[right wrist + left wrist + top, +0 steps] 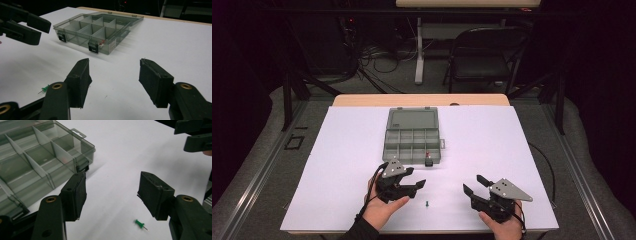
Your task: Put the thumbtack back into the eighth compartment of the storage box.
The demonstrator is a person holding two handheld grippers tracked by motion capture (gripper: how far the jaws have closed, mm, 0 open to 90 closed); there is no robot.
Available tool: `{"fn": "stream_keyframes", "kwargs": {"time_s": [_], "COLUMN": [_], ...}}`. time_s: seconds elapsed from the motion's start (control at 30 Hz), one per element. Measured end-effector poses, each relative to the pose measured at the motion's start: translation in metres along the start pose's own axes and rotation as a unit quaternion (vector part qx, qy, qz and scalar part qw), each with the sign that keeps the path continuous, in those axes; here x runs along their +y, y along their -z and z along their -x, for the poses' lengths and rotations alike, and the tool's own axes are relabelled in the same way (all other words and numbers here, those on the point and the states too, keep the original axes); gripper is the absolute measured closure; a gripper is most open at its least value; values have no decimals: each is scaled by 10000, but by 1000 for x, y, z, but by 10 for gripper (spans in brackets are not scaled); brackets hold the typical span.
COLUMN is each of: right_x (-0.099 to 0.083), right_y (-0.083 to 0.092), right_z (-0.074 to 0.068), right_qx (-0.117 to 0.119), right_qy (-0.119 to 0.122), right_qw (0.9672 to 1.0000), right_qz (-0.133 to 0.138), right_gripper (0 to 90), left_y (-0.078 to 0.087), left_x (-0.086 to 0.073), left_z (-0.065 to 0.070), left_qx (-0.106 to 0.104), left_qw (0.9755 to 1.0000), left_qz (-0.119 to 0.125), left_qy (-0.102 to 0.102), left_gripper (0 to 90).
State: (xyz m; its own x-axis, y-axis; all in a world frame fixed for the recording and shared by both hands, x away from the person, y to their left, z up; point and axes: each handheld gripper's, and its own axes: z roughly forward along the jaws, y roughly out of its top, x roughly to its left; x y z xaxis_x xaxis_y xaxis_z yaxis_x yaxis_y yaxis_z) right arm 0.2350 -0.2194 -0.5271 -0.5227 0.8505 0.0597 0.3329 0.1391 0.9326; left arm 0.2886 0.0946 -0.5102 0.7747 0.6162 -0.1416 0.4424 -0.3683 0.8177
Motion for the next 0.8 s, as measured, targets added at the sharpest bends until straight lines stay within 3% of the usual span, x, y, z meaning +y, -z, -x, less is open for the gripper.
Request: {"fn": "stream_keyframes", "kwargs": {"time_s": [0.13,0.57,0.8], "right_x": [0,0,0], "right_y": [0,1,1], "right_z": [0,0,0], "right_qx": [-5,1,-9], "right_qy": [5,18,22], "right_qw": [10000,10000,10000], "right_qz": [-9,-12,21], "right_gripper": [411,411,411], "left_y": [0,-11,-21], "left_x": [-6,-27,-37], "left_z": [7,22,26], "left_qx": [-61,-374,-329], "left_qw": [10000,9989,9983], "left_qz": [36,-243,-460], "left_qy": [-28,104,142], "left_gripper": [404,502,561]}}
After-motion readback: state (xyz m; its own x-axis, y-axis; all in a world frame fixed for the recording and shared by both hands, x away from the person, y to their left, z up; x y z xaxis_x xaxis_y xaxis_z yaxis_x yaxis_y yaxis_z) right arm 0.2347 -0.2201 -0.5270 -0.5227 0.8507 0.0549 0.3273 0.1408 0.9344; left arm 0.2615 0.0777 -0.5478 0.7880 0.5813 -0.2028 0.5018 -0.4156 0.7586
